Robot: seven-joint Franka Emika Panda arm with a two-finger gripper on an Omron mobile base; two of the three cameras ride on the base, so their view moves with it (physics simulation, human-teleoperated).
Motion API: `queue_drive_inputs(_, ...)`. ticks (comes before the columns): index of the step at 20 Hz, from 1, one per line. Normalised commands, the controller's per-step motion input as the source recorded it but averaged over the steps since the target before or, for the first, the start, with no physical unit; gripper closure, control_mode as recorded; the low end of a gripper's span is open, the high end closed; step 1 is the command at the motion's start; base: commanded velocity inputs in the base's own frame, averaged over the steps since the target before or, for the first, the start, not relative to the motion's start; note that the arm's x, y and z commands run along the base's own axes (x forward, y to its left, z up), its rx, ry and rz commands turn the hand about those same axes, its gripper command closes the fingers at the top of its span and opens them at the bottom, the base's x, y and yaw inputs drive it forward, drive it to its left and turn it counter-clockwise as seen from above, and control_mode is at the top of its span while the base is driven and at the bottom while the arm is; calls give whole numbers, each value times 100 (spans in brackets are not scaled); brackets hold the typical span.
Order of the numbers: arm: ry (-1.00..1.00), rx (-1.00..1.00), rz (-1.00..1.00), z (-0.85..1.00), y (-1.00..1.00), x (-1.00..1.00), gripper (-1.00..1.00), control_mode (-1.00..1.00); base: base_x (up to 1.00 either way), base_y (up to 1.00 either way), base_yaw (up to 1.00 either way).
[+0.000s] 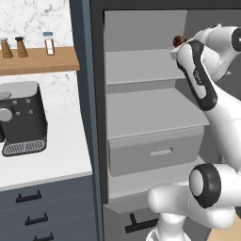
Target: Place one cucumber and one chicken drumstick in each tupperware on the nearby counter, to pack two identical lunches.
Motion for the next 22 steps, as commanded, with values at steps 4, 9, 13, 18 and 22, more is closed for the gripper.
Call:
queue_drive_inputs(4,0,-4,0,19,39,-96,100,-100,0,0,0)
queue_drive_inputs(9,0,-8,0,8,27,-91,100,-100,0,0,0)
queue_drive_inputs(13,2,-13,0,-8,5,-86,100,-100,0,0,0)
queue_drive_inputs(18,0,-10,0,-27,2,-87,100,-100,0,0,0)
queue_drive_inputs(22,0,-10,0,-33,5,-74,100,-100,0,0,0)
